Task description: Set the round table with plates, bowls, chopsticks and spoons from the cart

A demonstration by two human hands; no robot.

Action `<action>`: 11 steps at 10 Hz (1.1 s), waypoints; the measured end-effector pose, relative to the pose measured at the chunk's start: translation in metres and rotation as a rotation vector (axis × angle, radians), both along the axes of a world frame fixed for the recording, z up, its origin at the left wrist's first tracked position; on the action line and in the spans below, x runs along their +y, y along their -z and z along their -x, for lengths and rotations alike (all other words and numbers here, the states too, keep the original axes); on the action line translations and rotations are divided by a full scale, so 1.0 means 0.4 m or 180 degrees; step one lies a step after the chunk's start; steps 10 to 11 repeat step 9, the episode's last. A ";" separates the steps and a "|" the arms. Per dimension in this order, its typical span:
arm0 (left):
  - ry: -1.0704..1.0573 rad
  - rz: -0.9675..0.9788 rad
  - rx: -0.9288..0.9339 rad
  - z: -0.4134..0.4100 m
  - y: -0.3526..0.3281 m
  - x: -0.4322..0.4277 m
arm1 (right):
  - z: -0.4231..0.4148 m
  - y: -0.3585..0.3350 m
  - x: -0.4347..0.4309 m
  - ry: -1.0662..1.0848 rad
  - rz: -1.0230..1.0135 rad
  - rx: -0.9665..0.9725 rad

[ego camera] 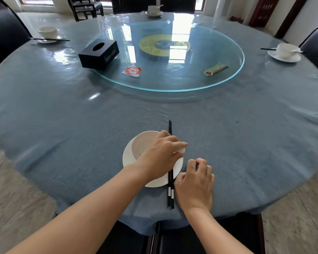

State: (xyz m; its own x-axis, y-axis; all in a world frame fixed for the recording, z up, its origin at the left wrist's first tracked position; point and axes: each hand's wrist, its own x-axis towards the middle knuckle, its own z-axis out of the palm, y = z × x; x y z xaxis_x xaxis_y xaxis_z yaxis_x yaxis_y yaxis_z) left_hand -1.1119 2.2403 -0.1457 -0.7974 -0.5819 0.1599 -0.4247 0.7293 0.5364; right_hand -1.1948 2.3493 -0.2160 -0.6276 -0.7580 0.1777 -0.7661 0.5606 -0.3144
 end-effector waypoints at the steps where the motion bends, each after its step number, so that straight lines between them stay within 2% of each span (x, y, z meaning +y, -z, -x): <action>1: 0.0017 0.0048 0.0047 -0.002 0.004 0.005 | 0.000 0.000 0.000 0.0008 -0.0013 -0.0007; 3: -0.0050 0.0123 0.0112 0.000 0.013 0.007 | 0.002 0.002 -0.002 0.0004 0.0005 0.0024; 5: -0.0095 0.0332 -0.0077 -0.058 -0.023 0.002 | 0.007 0.007 -0.003 -0.0023 0.0136 -0.0025; 6: -0.0241 0.0396 -0.0218 -0.130 -0.067 0.014 | 0.013 -0.003 0.005 -0.0021 0.0175 -0.0343; 7: -0.0392 0.0400 -0.0644 -0.213 -0.112 0.044 | 0.034 -0.043 0.015 -0.0074 0.0098 -0.1111; 8: -0.0471 0.0216 -0.1299 -0.273 -0.163 0.094 | 0.072 -0.143 0.055 -0.0050 -0.0306 -0.2158; 9: -0.0584 0.0115 -0.1637 -0.326 -0.224 0.140 | 0.038 -0.241 0.155 -0.0249 -0.1159 -0.1710; 11: -0.0584 0.0115 -0.1637 -0.326 -0.224 0.140 | 0.038 -0.241 0.155 -0.0249 -0.1159 -0.1710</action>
